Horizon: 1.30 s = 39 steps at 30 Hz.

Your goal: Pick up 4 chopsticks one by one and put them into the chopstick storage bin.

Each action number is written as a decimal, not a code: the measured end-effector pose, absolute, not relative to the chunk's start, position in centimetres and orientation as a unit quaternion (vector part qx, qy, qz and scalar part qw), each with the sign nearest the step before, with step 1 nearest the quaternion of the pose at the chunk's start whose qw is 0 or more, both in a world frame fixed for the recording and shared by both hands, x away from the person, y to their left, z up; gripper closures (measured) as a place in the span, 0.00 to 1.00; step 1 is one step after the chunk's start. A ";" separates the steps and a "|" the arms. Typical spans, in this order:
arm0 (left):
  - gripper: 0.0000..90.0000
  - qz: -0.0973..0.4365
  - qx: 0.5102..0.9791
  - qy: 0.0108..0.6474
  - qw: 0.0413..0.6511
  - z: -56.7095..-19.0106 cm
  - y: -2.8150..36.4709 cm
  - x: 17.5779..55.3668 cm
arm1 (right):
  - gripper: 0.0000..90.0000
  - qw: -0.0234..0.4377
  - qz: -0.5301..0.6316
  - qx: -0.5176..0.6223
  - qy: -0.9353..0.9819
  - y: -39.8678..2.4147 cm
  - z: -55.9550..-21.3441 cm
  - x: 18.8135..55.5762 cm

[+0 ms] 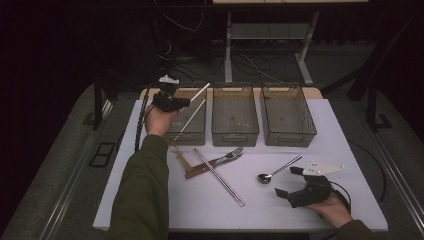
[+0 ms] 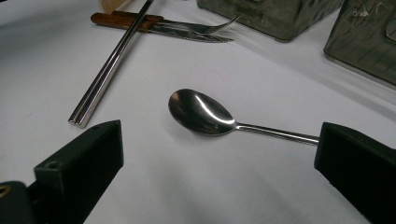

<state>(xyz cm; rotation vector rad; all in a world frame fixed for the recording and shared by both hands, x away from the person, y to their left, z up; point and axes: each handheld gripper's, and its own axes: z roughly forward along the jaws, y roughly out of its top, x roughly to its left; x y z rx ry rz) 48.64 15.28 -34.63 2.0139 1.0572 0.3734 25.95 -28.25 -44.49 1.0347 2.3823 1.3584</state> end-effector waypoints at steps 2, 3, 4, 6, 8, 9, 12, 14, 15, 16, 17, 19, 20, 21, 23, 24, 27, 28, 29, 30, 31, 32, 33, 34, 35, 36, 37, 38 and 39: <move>0.94 0.152 0.799 0.424 0.399 -35.0 15.0 49.1 | 0.02 0.105 0.461 0.351 0.808 -28.3 -44.5 25.9; 0.94 0.152 0.800 0.426 0.395 -35.2 14.9 49.4 | 0.02 0.105 0.461 0.351 0.808 -28.3 -44.5 25.9; 0.94 0.153 0.800 0.428 0.392 -35.4 14.9 49.6 | 0.02 0.105 0.461 0.351 0.808 -28.3 -44.5 25.9; 0.94 0.154 0.798 0.435 0.388 -35.9 14.7 50.1 | 0.02 0.105 0.462 0.351 0.808 -28.3 -44.5 25.9; 0.94 0.154 0.797 0.446 0.377 -36.5 14.7 50.5 | 0.02 0.105 0.463 0.351 0.807 -28.3 -44.5 25.9; 0.94 0.154 0.796 0.450 0.375 -36.7 14.7 50.7 | 0.02 0.104 0.463 0.352 0.807 -28.3 -44.5 25.9; 0.94 0.153 0.794 0.464 0.362 -37.3 14.7 51.2 | 0.02 0.103 0.464 0.353 0.806 -28.3 -44.5 26.0; 0.94 0.153 0.794 0.471 0.354 -37.6 14.8 51.4 | 0.02 0.103 0.465 0.353 0.806 -28.3 -44.5 26.0; 0.94 0.152 0.794 0.473 0.350 -37.7 14.8 51.5 | 0.02 0.103 0.465 0.353 0.805 -28.3 -44.5 26.0; 0.94 0.151 0.794 0.477 0.344 -37.9 14.8 51.5 | 0.02 0.103 0.465 0.353 0.806 -28.3 -44.5 26.0; 0.94 0.152 0.797 0.479 0.335 -38.0 14.9 51.6 | 0.02 0.103 0.465 0.353 0.806 -28.3 -44.5 26.0; 0.94 0.150 0.796 0.486 0.329 -38.3 15.1 51.7 | 0.02 0.103 0.465 0.353 0.806 -28.3 -44.5 26.0; 0.94 0.150 0.796 0.489 0.324 -38.3 15.1 51.7 | 0.02 0.103 0.465 0.353 0.806 -28.3 -44.5 26.0; 0.94 0.152 0.796 0.491 0.318 -38.4 15.1 51.7 | 0.02 0.102 0.465 0.353 0.805 -28.3 -44.5 26.0; 0.93 0.148 0.794 0.495 0.319 -38.5 15.2 51.8 | 0.02 0.103 0.465 0.354 0.805 -28.4 -44.5 26.0; 0.93 0.148 0.795 0.496 0.316 -38.6 15.2 51.8 | 0.02 0.103 0.465 0.354 0.805 -28.4 -44.5 26.0; 0.93 0.148 0.797 0.496 0.311 -38.6 15.1 51.9 | 0.02 0.103 0.464 0.354 0.805 -28.4 -44.5 26.0; 0.93 0.150 0.796 0.496 0.313 -38.6 15.0 51.9 | 0.02 0.103 0.464 0.354 0.805 -28.4 -44.5 26.0; 0.93 0.153 0.795 0.496 0.315 -38.6 15.0 51.9 | 0.02 0.102 0.464 0.354 0.805 -28.4 -44.5 26.0; 0.93 0.155 0.794 0.495 0.317 -38.5 15.0 51.9 | 0.02 0.102 0.464 0.355 0.805 -28.4 -44.5 26.0; 0.92 0.155 0.793 0.494 0.320 -38.5 14.9 51.8 | 0.02 0.102 0.464 0.354 0.805 -28.4 -44.5 26.0; 0.92 0.158 0.795 0.490 0.321 -38.5 14.8 51.8 | 0.02 0.102 0.464 0.354 0.805 -28.4 -44.5 26.0; 0.92 0.161 0.795 0.486 0.324 -38.5 14.8 51.8 | 0.02 0.102 0.464 0.354 0.805 -28.4 -44.5 26.0; 0.89 0.163 0.794 0.485 0.328 -38.4 14.8 51.8 | 0.02 0.102 0.464 0.354 0.805 -28.4 -44.5 26.0; 0.86 0.164 0.792 0.484 0.333 -38.4 14.7 51.7 | 0.02 0.102 0.464 0.354 0.805 -28.4 -44.5 26.0; 0.84 0.166 0.793 0.483 0.332 -38.4 14.7 51.7 | 0.02 0.103 0.465 0.354 0.805 -28.4 -44.5 26.0; 0.83 0.168 0.794 0.480 0.333 -38.3 14.6 51.7 | 0.02 0.103 0.465 0.354 0.805 -28.4 -44.5 25.9; 0.81 0.168 0.795 0.478 0.334 -38.4 14.5 51.7 | 0.02 0.103 0.466 0.354 0.804 -28.4 -44.5 25.9; 0.79 0.166 0.797 0.475 0.334 -38.4 14.5 51.6 | 0.02 0.103 0.466 0.354 0.804 -28.4 -44.5 25.9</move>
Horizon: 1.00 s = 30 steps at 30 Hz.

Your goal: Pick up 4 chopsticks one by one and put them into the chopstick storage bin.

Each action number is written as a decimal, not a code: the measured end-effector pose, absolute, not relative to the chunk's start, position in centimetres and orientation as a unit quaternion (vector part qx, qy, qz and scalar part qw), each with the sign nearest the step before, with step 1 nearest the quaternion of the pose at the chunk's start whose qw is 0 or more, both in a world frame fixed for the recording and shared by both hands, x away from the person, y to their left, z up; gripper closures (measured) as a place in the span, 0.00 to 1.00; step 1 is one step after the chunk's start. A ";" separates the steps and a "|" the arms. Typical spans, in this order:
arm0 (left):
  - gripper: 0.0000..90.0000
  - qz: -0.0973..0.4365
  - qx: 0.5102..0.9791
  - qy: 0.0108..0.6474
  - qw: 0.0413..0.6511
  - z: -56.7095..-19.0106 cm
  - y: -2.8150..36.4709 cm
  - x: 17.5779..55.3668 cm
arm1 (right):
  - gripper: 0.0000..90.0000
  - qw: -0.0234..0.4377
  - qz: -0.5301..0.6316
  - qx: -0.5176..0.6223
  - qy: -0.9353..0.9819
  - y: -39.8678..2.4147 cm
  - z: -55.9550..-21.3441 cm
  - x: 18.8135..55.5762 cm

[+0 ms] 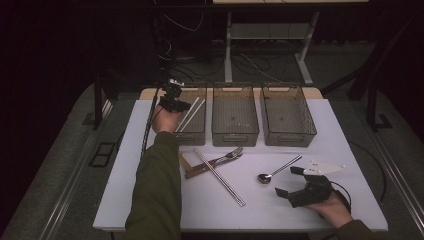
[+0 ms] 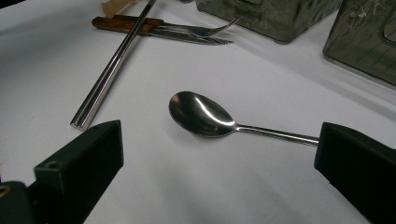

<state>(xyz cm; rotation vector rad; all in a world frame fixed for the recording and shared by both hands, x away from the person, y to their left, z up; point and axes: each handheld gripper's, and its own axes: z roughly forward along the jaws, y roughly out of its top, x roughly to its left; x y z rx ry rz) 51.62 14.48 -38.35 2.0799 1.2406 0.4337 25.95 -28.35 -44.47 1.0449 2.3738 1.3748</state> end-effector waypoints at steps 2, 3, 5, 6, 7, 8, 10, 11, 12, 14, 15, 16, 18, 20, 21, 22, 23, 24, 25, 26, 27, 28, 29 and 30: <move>0.76 0.167 0.801 0.468 0.334 -38.3 14.3 51.5 | 0.02 0.103 0.465 0.354 0.805 -28.4 -44.5 26.0; 0.74 0.166 0.805 0.463 0.333 -38.2 14.3 51.4 | 0.02 0.103 0.465 0.353 0.805 -28.3 -44.5 26.0; 0.70 0.161 0.805 0.457 0.342 -38.1 14.2 51.3 | 0.02 0.103 0.465 0.353 0.806 -28.3 -44.5 26.0; 0.68 0.156 0.806 0.453 0.348 -38.0 14.1 51.1 | 0.02 0.103 0.464 0.352 0.806 -28.3 -44.5 26.0; 0.66 0.152 0.807 0.449 0.353 -37.9 13.9 51.0 | 0.02 0.103 0.464 0.352 0.806 -28.3 -44.5 26.0; 0.64 0.149 0.810 0.444 0.353 -37.8 13.8 50.8 | 0.02 0.103 0.464 0.352 0.806 -28.3 -44.5 26.0; 0.60 0.148 0.816 0.431 0.356 -37.4 13.7 50.5 | 0.02 0.103 0.463 0.353 0.806 -28.4 -44.5 26.0; 0.58 0.145 0.817 0.427 0.359 -37.2 13.7 50.2 | 0.02 0.103 0.463 0.353 0.807 -28.4 -44.5 26.0; 0.57 0.142 0.819 0.422 0.362 -36.9 13.7 50.0 | 0.02 0.103 0.462 0.354 0.806 -28.4 -44.5 26.0; 0.54 0.149 0.815 0.414 0.378 -36.4 13.7 49.1 | 0.02 0.104 0.462 0.354 0.806 -28.4 -44.5 26.0; 0.53 0.145 0.813 0.410 0.387 -36.2 13.8 48.7 | 0.02 0.104 0.462 0.355 0.806 -28.4 -44.5 26.1; 0.51 0.143 0.815 0.406 0.389 -36.0 14.0 48.3 | 0.02 0.104 0.462 0.357 0.805 -28.4 -44.6 26.1; 0.48 0.140 0.818 0.395 0.393 -35.6 14.3 47.5 | 0.02 0.105 0.460 0.357 0.806 -28.4 -44.6 26.1; 0.45 0.135 0.816 0.390 0.404 -35.3 14.5 46.7 | 0.02 0.106 0.461 0.359 0.805 -28.4 -44.6 26.0; 0.45 0.133 0.813 0.389 0.412 -35.2 14.6 46.3 | 0.02 0.106 0.460 0.358 0.805 -28.4 -44.6 26.0; 0.44 0.131 0.812 0.388 0.416 -35.1 14.7 45.9 | 0.02 0.106 0.459 0.358 0.806 -28.4 -44.6 26.0; 0.43 0.132 0.812 0.382 0.421 -35.0 14.7 45.6 | 0.02 0.107 0.459 0.357 0.806 -28.4 -44.6 26.0; 0.42 0.131 0.814 0.380 0.419 -34.8 14.8 45.2 | 0.02 0.107 0.459 0.357 0.806 -28.4 -44.5 26.0; 0.42 0.134 0.814 0.377 0.421 -34.7 14.8 44.9 | 0.02 0.108 0.459 0.357 0.806 -28.4 -44.5 26.0; 0.41 0.135 0.816 0.373 0.421 -34.6 14.8 44.5 | 0.02 0.108 0.459 0.356 0.807 -28.4 -44.5 26.0; 0.40 0.135 0.814 0.371 0.426 -34.6 14.8 44.2 | 0.02 0.108 0.460 0.356 0.807 -28.3 -44.5 26.0; 0.39 0.133 0.814 0.368 0.430 -34.6 14.9 43.9 | 0.02 0.108 0.460 0.355 0.807 -28.3 -44.5 26.0; 0.38 0.133 0.815 0.364 0.431 -34.7 14.9 43.5 | 0.02 0.107 0.460 0.354 0.807 -28.3 -44.5 26.0; 0.38 0.131 0.813 0.363 0.437 -34.8 15.0 43.1 | 0.02 0.107 0.461 0.353 0.807 -28.3 -44.5 26.0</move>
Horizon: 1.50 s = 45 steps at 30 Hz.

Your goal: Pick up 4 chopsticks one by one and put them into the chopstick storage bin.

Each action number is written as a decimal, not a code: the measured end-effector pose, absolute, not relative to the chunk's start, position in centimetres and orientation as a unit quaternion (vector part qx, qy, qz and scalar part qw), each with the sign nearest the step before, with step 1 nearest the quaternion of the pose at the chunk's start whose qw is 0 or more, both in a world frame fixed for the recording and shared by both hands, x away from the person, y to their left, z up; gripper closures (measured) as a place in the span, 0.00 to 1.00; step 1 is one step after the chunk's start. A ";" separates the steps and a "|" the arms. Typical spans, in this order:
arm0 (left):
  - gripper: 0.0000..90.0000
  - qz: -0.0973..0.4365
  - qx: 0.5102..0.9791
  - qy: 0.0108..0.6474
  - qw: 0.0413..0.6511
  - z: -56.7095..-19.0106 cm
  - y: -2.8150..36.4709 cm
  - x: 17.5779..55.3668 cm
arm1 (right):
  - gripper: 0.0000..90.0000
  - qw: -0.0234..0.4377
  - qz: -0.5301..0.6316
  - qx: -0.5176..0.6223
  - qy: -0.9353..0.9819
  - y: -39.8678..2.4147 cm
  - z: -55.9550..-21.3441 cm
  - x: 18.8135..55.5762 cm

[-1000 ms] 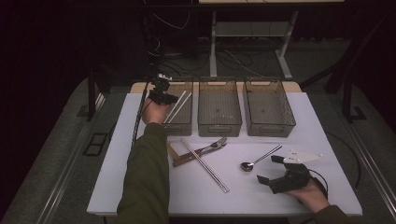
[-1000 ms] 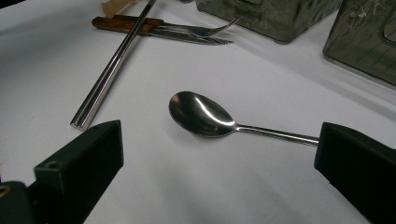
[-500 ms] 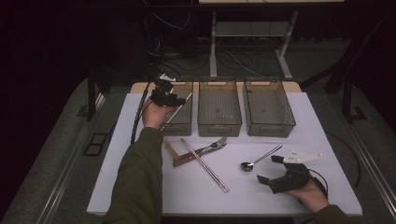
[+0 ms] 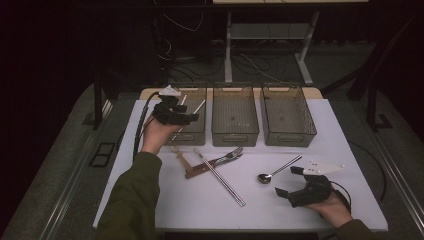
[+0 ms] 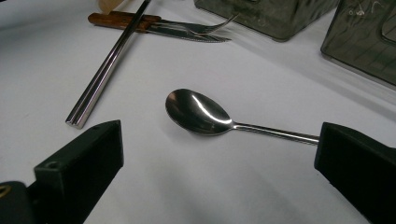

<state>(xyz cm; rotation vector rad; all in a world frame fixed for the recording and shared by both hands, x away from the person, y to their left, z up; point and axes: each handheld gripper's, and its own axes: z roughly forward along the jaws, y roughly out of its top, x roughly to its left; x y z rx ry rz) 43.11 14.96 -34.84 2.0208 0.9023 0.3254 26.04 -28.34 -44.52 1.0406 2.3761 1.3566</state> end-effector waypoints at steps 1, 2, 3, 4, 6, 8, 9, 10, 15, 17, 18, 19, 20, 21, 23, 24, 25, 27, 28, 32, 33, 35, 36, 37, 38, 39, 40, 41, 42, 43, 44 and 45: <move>0.37 0.127 0.815 0.360 0.435 -34.9 15.0 42.8 | 0.02 0.107 0.462 0.353 0.807 -28.3 -44.5 26.1; 0.35 0.125 0.815 0.359 0.438 -35.2 15.0 42.3 | 0.02 0.107 0.462 0.353 0.807 -28.4 -44.5 26.1; 0.34 0.125 0.816 0.356 0.437 -35.3 15.0 42.0 | 0.02 0.106 0.462 0.353 0.806 -28.4 -44.5 26.1; 0.33 0.124 0.816 0.352 0.441 -35.4 15.0 41.5 | 0.02 0.105 0.462 0.354 0.806 -28.4 -44.5 26.2; 0.32 0.123 0.820 0.344 0.441 -35.8 15.0 40.7 | 0.02 0.105 0.461 0.353 0.807 -28.3 -44.5 26.2; 0.31 0.124 0.824 0.336 0.440 -36.1 15.1 39.9 | 0.02 0.105 0.461 0.353 0.807 -28.3 -44.5 26.2; 0.30 0.123 0.822 0.336 0.444 -36.2 15.1 39.5 | 0.02 0.105 0.462 0.353 0.807 -28.3 -44.5 26.2; 0.29 0.122 0.822 0.334 0.446 -36.4 15.2 39.1 | 0.02 0.105 0.462 0.353 0.807 -28.4 -44.5 26.2; 0.26 0.124 0.821 0.324 0.453 -37.1 15.3 36.9 | 0.02 0.105 0.462 0.355 0.806 -28.4 -44.5 26.3; 0.25 0.124 0.822 0.320 0.454 -37.4 15.4 36.0 | 0.02 0.105 0.461 0.355 0.806 -28.4 -44.6 26.3; 0.24 0.126 0.821 0.319 0.456 -37.6 15.4 35.6 | 0.02 0.104 0.462 0.355 0.806 -28.4 -44.6 26.3; 0.23 0.126 0.821 0.320 0.456 -37.7 15.4 35.2 | 0.02 0.105 0.462 0.356 0.806 -28.4 -44.5 26.3; 0.22 0.125 0.822 0.319 0.454 -37.9 15.5 34.8 | 0.02 0.105 0.462 0.356 0.806 -28.4 -44.5 26.3; 0.21 0.125 0.824 0.318 0.452 -38.1 15.4 34.4 | 0.02 0.105 0.462 0.356 0.805 -28.4 -44.5 26.3; 0.19 0.122 0.828 0.318 0.446 -38.6 15.4 33.7 | 0.02 0.105 0.462 0.357 0.805 -28.4 -44.5 26.3; 0.18 0.122 0.828 0.318 0.445 -38.8 15.5 33.4 | 0.02 0.104 0.462 0.356 0.805 -28.4 -44.5 26.3; 0.18 0.121 0.829 0.318 0.445 -39.1 15.5 33.0 | 0.02 0.104 0.462 0.356 0.805 -28.4 -44.5 26.2; 0.17 0.122 0.833 0.316 0.438 -39.6 15.4 32.4 | 0.02 0.105 0.463 0.357 0.805 -28.4 -44.5 26.2; 0.16 0.123 0.834 0.315 0.437 -39.8 15.4 32.1 | 0.02 0.104 0.463 0.358 0.804 -28.4 -44.5 26.2; 0.15 0.125 0.832 0.309 0.443 -40.5 15.4 30.7 | 0.02 0.102 0.461 0.360 0.805 -28.4 -44.5 26.2; 0.14 0.125 0.832 0.306 0.445 -40.7 15.4 30.4 | 0.02 0.102 0.462 0.358 0.805 -28.4 -44.5 26.2; 0.14 0.127 0.832 0.302 0.447 -41.0 15.5 29.7 | 0.02 0.102 0.461 0.359 0.805 -28.4 -44.5 26.2; 0.14 0.127 0.831 0.301 0.450 -41.1 15.5 29.4 | 0.02 0.101 0.461 0.359 0.805 -28.4 -44.5 26.2; 0.14 0.127 0.830 0.301 0.452 -41.2 15.6 29.1 | 0.02 0.102 0.461 0.359 0.805 -28.5 -44.5 26.2; 0.14 0.125 0.828 0.304 0.455 -41.3 15.7 28.8 | 0.02 0.102 0.461 0.360 0.805 -28.5 -44.5 26.2; 0.13 0.124 0.828 0.303 0.455 -41.5 15.8 28.5 | 0.02 0.101 0.461 0.361 0.804 -28.5 -44.5 26.2; 0.13 0.123 0.829 0.304 0.454 -41.6 15.8 28.2 | 0.02 0.102 0.460 0.361 0.805 -28.5 -44.5 26.2; 0.13 0.121 0.828 0.304 0.455 -41.8 15.9 27.9 | 0.02 0.101 0.460 0.361 0.805 -28.5 -44.5 26.1; 0.12 0.121 0.828 0.302 0.456 -41.9 15.9 27.6 | 0.02 0.102 0.461 0.360 0.805 -28.5 -44.5 26.1; 0.12 0.118 0.830 0.301 0.455 -42.1 15.9 27.3 | 0.02 0.102 0.460 0.360 0.805 -28.5 -44.5 26.1; 0.12 0.117 0.829 0.301 0.456 -42.2 15.8 27.1 | 0.02 0.103 0.459 0.360 0.805 -28.5 -44.5 26.1; 0.12 0.116 0.830 0.302 0.455 -42.4 15.7 26.9 | 0.02 0.103 0.459 0.361 0.806 -28.6 -44.5 26.1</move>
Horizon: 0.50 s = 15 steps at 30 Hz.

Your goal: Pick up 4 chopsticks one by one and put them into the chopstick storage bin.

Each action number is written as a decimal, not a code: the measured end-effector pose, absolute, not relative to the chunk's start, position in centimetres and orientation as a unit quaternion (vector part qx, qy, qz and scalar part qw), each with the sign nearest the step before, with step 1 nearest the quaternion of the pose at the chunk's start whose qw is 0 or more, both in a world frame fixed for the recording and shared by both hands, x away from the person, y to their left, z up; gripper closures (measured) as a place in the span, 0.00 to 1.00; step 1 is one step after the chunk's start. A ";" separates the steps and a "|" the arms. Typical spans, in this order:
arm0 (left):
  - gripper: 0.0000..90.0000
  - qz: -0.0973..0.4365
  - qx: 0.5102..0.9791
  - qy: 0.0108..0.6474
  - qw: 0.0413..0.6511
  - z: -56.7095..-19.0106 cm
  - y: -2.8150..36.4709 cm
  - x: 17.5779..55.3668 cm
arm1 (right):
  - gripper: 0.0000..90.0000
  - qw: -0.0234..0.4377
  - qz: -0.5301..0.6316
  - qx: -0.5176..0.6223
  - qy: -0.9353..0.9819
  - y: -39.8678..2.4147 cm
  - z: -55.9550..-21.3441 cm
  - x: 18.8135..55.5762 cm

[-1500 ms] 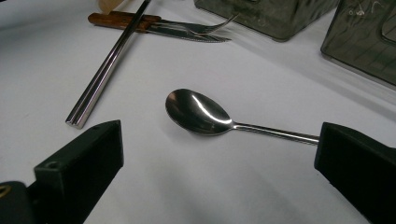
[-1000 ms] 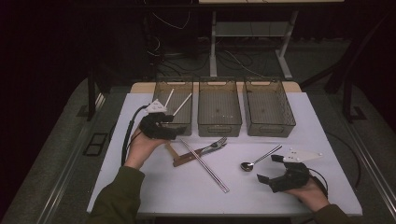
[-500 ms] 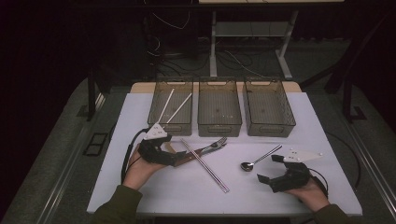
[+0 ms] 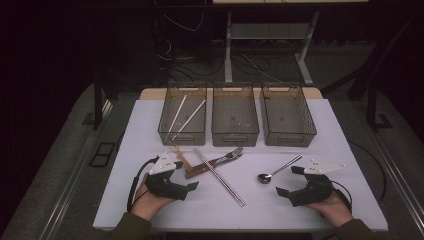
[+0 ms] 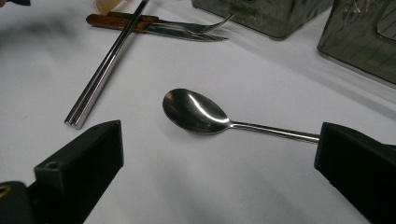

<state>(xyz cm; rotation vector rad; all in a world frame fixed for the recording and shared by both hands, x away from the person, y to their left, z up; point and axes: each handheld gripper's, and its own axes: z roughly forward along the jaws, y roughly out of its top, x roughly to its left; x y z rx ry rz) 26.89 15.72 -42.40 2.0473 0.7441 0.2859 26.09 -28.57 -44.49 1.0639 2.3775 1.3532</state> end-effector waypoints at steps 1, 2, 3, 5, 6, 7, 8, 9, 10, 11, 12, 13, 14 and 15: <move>0.13 0.115 0.832 0.299 0.453 -42.6 15.6 26.8 | 0.02 0.104 0.458 0.361 0.805 -28.6 -44.5 26.1; 0.14 0.112 0.836 0.296 0.449 -42.7 15.6 26.7 | 0.02 0.104 0.458 0.361 0.805 -28.6 -44.5 26.1; 0.14 0.111 0.837 0.296 0.447 -42.8 15.4 26.6 | 0.02 0.105 0.459 0.361 0.805 -28.7 -44.4 26.0; 0.16 0.109 0.839 0.288 0.449 -42.8 15.2 26.6 | 0.02 0.107 0.459 0.360 0.805 -28.6 -44.4 26.0; 0.17 0.108 0.840 0.285 0.449 -42.8 15.0 26.6 | 0.02 0.106 0.459 0.360 0.805 -28.6 -44.4 26.1; 0.19 0.105 0.841 0.282 0.449 -42.7 14.9 26.6 | 0.02 0.105 0.458 0.360 0.806 -28.5 -44.4 26.1; 0.23 0.102 0.841 0.278 0.452 -42.7 14.7 26.6 | 0.02 0.106 0.457 0.359 0.807 -28.5 -44.4 26.1; 0.26 0.100 0.842 0.275 0.453 -42.6 14.5 26.6 | 0.02 0.106 0.456 0.359 0.807 -28.5 -44.5 26.1; 0.30 0.100 0.843 0.272 0.453 -42.6 14.3 26.6 | 0.02 0.106 0.456 0.360 0.807 -28.5 -44.5 26.1; 0.34 0.098 0.843 0.270 0.454 -42.6 14.1 26.6 | 0.02 0.106 0.456 0.360 0.807 -28.5 -44.5 26.1; 0.38 0.096 0.844 0.268 0.454 -42.6 13.8 26.7 | 0.02 0.106 0.455 0.360 0.807 -28.5 -44.5 26.1; 0.42 0.095 0.846 0.260 0.455 -42.6 13.6 26.8 | 0.02 0.106 0.455 0.360 0.808 -28.5 -44.5 26.1; 0.47 0.088 0.847 0.260 0.455 -42.7 13.2 27.0 | 0.02 0.107 0.455 0.359 0.808 -28.5 -44.5 26.1; 0.50 0.083 0.849 0.258 0.453 -42.8 12.8 27.1 | 0.02 0.107 0.455 0.359 0.808 -28.5 -44.5 26.1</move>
